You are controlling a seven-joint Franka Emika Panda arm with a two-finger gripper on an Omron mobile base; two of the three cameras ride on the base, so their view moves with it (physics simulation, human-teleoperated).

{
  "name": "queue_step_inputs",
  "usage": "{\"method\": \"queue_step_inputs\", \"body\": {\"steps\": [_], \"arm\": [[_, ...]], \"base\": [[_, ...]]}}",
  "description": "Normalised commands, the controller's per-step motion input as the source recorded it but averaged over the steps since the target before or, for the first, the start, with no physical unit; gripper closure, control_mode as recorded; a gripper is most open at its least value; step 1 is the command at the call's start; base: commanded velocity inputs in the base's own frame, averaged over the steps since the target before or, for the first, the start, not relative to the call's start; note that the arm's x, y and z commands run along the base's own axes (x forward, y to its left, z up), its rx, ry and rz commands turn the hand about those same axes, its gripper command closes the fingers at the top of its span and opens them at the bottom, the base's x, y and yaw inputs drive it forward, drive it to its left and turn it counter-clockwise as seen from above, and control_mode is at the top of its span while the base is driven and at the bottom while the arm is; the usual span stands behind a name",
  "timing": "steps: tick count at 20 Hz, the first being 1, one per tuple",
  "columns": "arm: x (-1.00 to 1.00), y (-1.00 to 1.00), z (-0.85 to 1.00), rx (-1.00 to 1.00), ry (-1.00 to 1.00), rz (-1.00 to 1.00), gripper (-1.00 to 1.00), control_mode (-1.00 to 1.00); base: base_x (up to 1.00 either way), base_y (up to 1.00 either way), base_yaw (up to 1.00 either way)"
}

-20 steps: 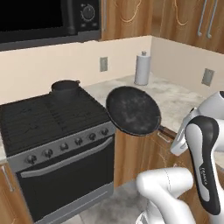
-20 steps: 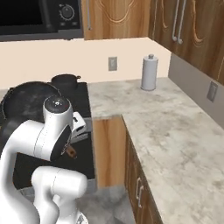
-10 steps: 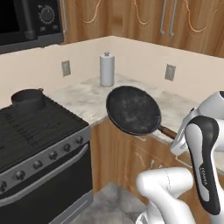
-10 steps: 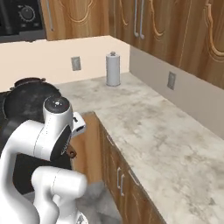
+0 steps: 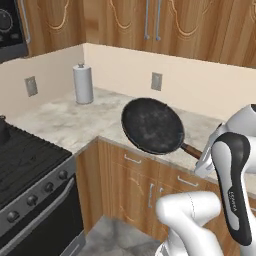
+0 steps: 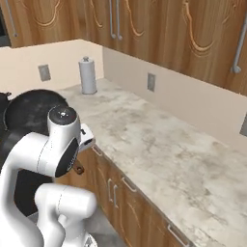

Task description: Move the pot and pan from the stove into the sink.

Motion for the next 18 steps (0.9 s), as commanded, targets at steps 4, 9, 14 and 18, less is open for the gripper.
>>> {"method": "queue_step_inputs", "body": {"steps": [4, 9, 14, 18], "arm": [[0.00, 0.00, 0.00, 0.00, 0.00, 0.00, 1.00, 1.00], [0.00, 0.00, 0.00, 0.00, 0.00, 0.00, 1.00, 1.00], [0.00, 0.00, 0.00, 0.00, 0.00, 0.00, 1.00, 1.00], [0.00, 0.00, 0.00, 0.00, 0.00, 0.00, 1.00, 1.00]], "base": [[0.00, 0.00, -0.42], [0.00, 0.00, -0.42], [0.00, 0.00, -0.43], [0.00, 0.00, -0.42]]}}
